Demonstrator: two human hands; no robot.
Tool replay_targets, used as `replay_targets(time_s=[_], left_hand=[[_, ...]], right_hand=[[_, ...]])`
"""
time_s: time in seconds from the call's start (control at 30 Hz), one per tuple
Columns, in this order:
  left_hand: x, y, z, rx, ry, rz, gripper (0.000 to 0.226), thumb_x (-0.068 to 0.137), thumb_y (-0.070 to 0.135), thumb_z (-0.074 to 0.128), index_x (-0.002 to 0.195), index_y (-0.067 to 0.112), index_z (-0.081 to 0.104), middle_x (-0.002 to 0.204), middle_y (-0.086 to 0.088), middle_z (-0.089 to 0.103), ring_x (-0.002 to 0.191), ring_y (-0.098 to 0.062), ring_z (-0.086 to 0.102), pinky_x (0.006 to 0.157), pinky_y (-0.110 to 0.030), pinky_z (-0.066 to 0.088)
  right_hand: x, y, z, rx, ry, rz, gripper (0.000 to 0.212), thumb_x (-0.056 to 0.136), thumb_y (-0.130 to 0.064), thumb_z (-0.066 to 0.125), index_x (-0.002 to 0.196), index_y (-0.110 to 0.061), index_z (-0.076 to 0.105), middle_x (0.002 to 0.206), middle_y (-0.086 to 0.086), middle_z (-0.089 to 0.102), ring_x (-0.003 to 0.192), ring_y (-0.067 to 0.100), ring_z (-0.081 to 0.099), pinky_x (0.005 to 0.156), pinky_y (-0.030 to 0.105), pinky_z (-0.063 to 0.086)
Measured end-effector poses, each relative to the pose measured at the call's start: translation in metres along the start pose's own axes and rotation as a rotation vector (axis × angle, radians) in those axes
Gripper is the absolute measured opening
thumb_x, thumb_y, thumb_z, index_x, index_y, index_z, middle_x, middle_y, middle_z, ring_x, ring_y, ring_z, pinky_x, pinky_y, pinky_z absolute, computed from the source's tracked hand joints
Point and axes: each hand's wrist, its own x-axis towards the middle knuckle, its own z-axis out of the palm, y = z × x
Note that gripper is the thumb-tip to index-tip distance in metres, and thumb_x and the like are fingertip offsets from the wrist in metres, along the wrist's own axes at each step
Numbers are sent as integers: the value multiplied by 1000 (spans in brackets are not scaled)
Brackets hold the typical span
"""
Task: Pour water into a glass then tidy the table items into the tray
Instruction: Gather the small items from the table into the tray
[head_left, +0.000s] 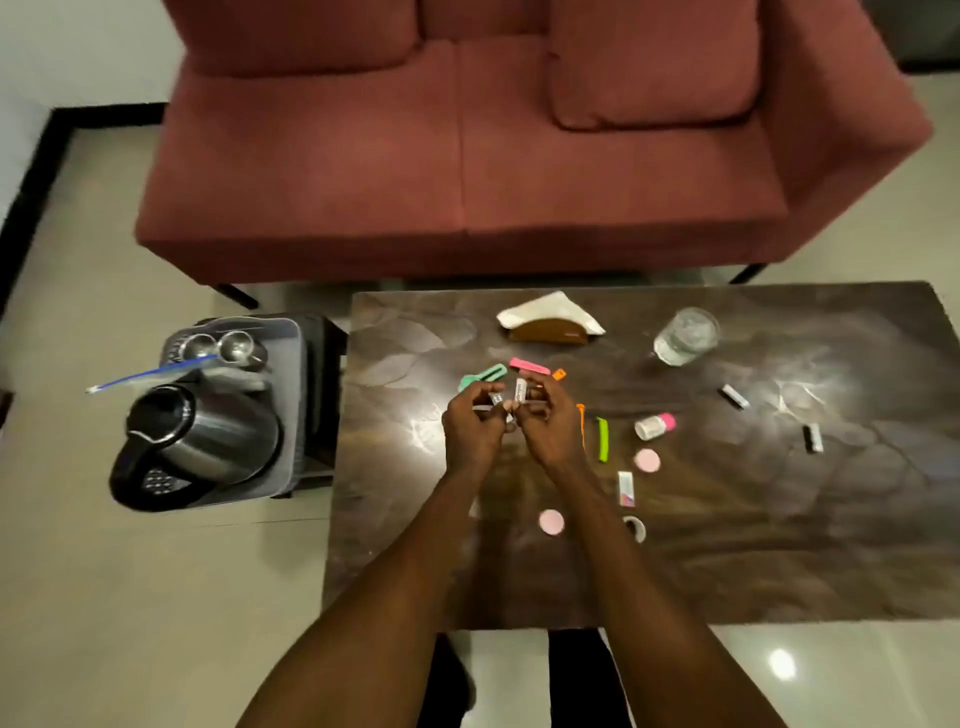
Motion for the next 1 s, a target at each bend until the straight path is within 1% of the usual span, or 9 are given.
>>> replay_targets(time_s=[0.1,0.2,0.27,0.33,0.5,0.63,0.73,0.87,1.0], left_hand=[[16,-2,-53,-200,65,-133,30,82,-12,60,83,15,74,91,-15,71,75,-24,71,66,-32,61],[35,-5,-97,-443,118,-290,42,82,-23,46,83,8,73,93,-20,67,70,-22,70,68,-30,61],[47,-9,-120,-460,121,-321,37,83,-23,49,98,2,71,100,-20,68,74,-21,69,68,-27,60],[56,-11,-140,-407,123,-318,39,80,-22,56,110,1,69,107,-19,69,81,-19,68,66,-23,59],[82,-9,-177,-387,237,-280,37,78,-15,66,112,0,69,104,-21,71,81,-19,68,71,-27,58],[99,-19,-204,-231,286,-221,23,84,6,72,106,11,74,94,-12,75,84,-29,71,79,-41,59],[109,-20,-218,-139,348,-150,6,84,28,74,84,24,77,66,-3,69,56,-15,60,57,-35,53],[133,-12,-237,-42,477,-165,7,79,21,78,83,16,76,72,-12,71,65,-25,66,64,-48,59],[169,4,-260,107,449,-150,9,80,16,76,76,8,73,70,-9,70,69,-29,69,66,-38,58]], right_hand=[[0,-26,50,14,-78,-14,41,85,14,60,125,4,59,121,19,66,104,26,65,88,35,55],[9,-44,93,-40,-172,-35,41,85,16,57,124,1,61,120,15,66,95,8,64,85,21,53],[19,-53,119,-32,-246,-7,43,84,18,56,124,3,61,118,19,67,90,4,62,88,30,55],[29,-59,145,1,-308,41,44,84,19,57,125,5,60,117,22,66,91,11,63,92,38,55],[53,-67,201,24,-429,89,43,86,15,59,125,-4,63,109,6,68,84,2,67,77,18,59],[74,-72,234,67,-495,112,43,88,10,61,128,-7,62,102,3,70,86,6,70,77,21,59],[87,-76,253,67,-506,117,34,89,-1,67,122,-8,66,99,4,72,87,12,69,74,22,56],[99,-80,277,52,-488,105,19,89,-5,68,99,-21,74,88,-12,74,77,-3,68,65,13,50],[109,-87,297,28,-454,112,9,94,-18,65,98,-18,74,93,0,74,82,14,68,70,27,55]])
